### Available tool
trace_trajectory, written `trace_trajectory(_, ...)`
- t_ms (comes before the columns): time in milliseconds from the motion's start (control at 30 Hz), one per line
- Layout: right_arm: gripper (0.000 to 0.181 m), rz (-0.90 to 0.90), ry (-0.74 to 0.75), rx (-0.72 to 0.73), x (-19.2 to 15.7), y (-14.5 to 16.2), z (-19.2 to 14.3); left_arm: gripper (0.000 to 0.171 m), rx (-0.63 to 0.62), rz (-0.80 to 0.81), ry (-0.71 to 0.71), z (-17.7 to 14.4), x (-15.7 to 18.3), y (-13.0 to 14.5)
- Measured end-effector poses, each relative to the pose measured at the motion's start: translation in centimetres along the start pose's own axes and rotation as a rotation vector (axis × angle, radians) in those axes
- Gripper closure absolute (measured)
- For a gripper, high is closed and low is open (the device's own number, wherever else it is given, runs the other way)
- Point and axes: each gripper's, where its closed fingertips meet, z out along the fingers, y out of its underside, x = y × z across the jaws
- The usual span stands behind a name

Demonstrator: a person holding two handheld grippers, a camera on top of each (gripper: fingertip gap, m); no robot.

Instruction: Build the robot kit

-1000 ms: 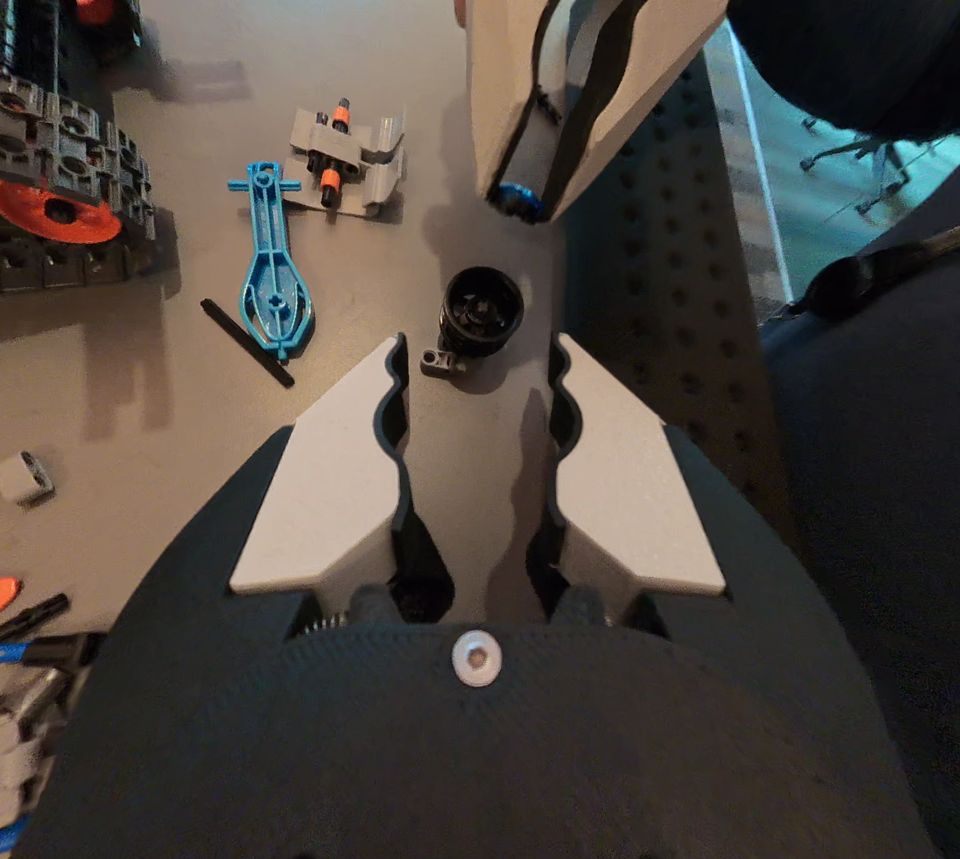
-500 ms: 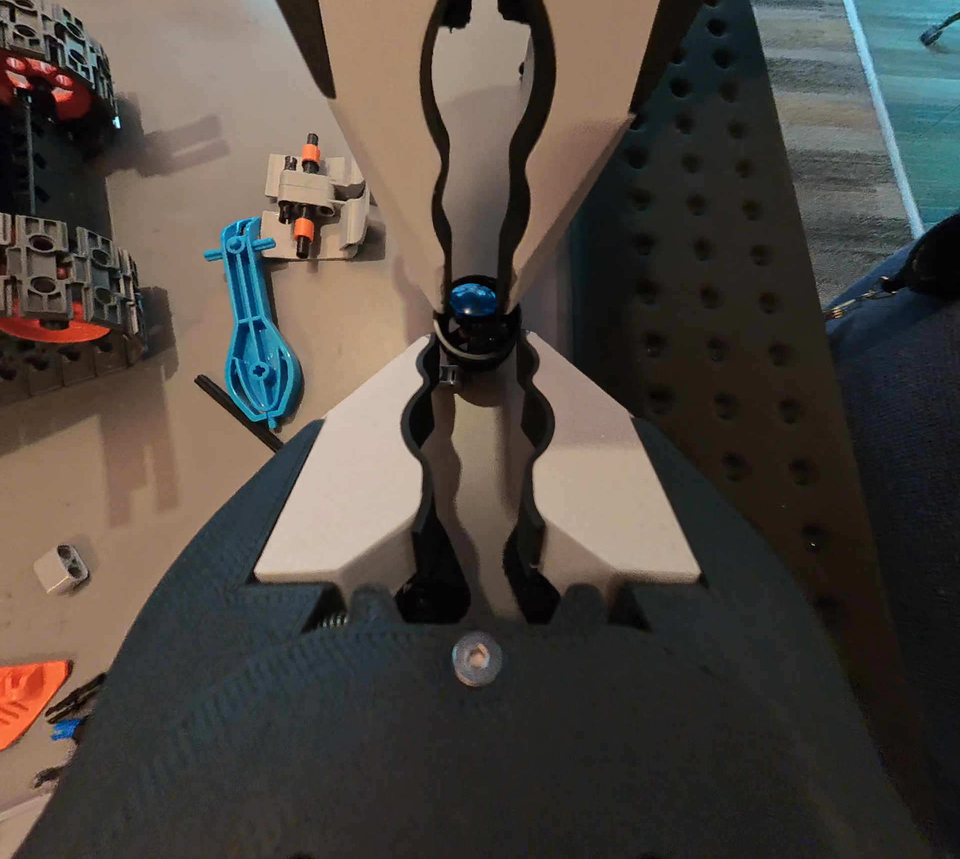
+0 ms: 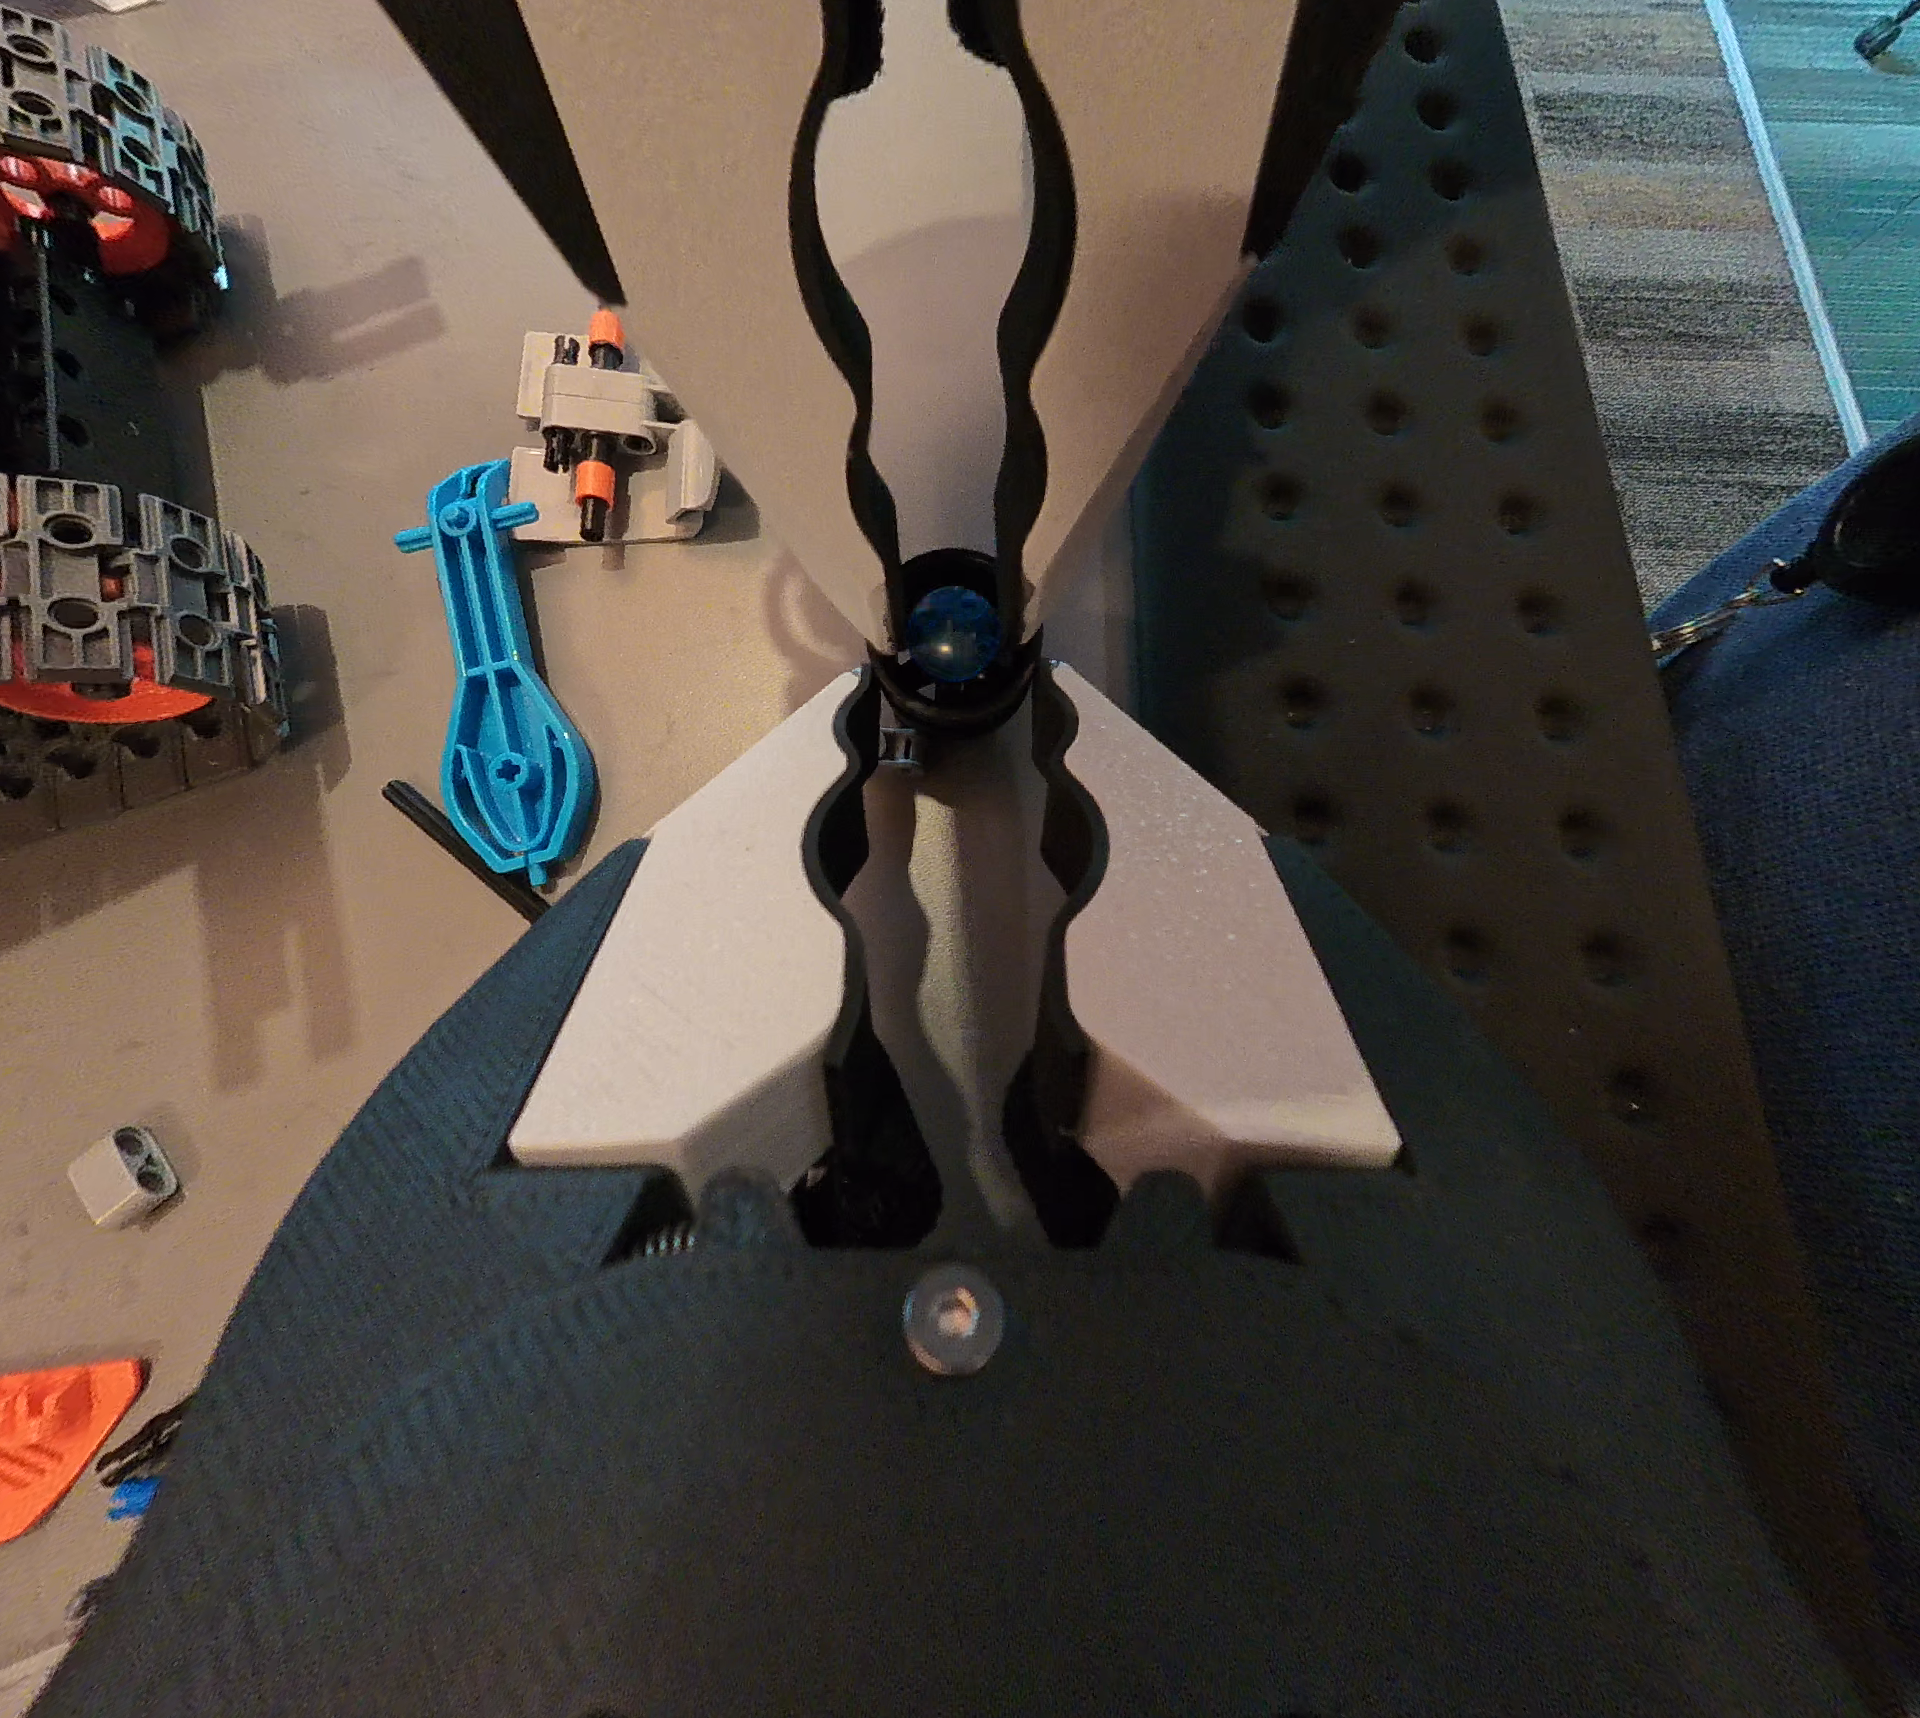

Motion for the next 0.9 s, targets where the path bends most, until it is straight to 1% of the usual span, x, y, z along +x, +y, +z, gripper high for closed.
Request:
trace_trajectory(133, 0.166, 0.014, 0.002, 0.027, 0.03, 0.01, -0.15, 0.145, 0.003, -0.001, 0.003, 0.02, 0.01, -0.01)
trace_trajectory(200, 0.161, 0.024, 0.008, 0.042, 0.13, -0.01, -0.32, 0.145, 0.003, 0.002, 0.004, 0.02, 0.01, -0.01)
trace_trajectory(400, 0.174, 0.033, 0.007, 0.113, -0.21, -0.53, -0.69, 0.145, 0.003, 0.003, 0.004, 0.05, 0.04, -0.03)
trace_trajectory(600, 0.176, 0.052, 0.005, 0.113, 0.0, -0.3, -0.29, 0.145, 0.001, 0.007, 0.001, 0.05, 0.03, -0.03)
trace_trajectory(667, 0.181, 0.058, -0.001, 0.128, 0.0, -0.36, -0.36, 0.145, 0.0, 0.009, -0.001, 0.05, 0.02, -0.03)
trace_trajectory(900, 0.181, 0.1, -0.019, 0.182, -0.01, -0.23, -0.46, 0.145, -0.002, 0.012, -0.001, 0.06, 0.02, -0.01)
